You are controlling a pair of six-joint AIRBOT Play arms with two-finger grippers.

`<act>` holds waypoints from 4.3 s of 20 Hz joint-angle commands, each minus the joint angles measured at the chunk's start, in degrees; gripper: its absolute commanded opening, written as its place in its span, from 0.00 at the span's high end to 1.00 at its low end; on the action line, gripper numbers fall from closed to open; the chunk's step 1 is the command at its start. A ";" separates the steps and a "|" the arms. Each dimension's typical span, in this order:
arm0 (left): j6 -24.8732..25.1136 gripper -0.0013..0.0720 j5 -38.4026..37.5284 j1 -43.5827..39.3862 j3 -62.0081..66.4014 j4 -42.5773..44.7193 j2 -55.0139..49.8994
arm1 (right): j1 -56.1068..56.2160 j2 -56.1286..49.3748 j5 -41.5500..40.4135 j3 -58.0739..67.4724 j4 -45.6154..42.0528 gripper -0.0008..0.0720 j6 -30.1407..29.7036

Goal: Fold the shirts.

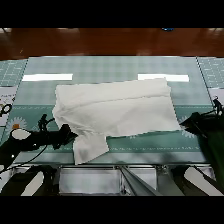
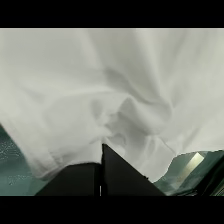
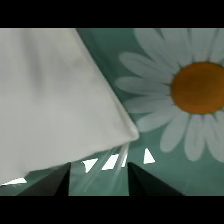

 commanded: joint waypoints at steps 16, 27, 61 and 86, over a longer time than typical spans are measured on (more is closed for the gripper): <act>0.04 0.96 -0.11 -0.13 0.22 -0.26 0.02 | -0.52 -16.65 -6.60 -0.52 21.38 0.83 -14.49; 3.04 0.96 0.59 6.54 19.04 2.12 -6.25 | 2.62 -15.85 -1.18 15.15 21.94 0.95 -16.28; -1.07 0.29 -12.66 10.91 67.73 27.74 -34.82 | 9.31 -36.65 0.35 55.19 8.87 0.42 -0.55; -2.21 0.29 10.23 -7.28 33.70 27.15 -3.72 | 19.08 -48.39 -9.29 43.67 29.68 0.47 -5.77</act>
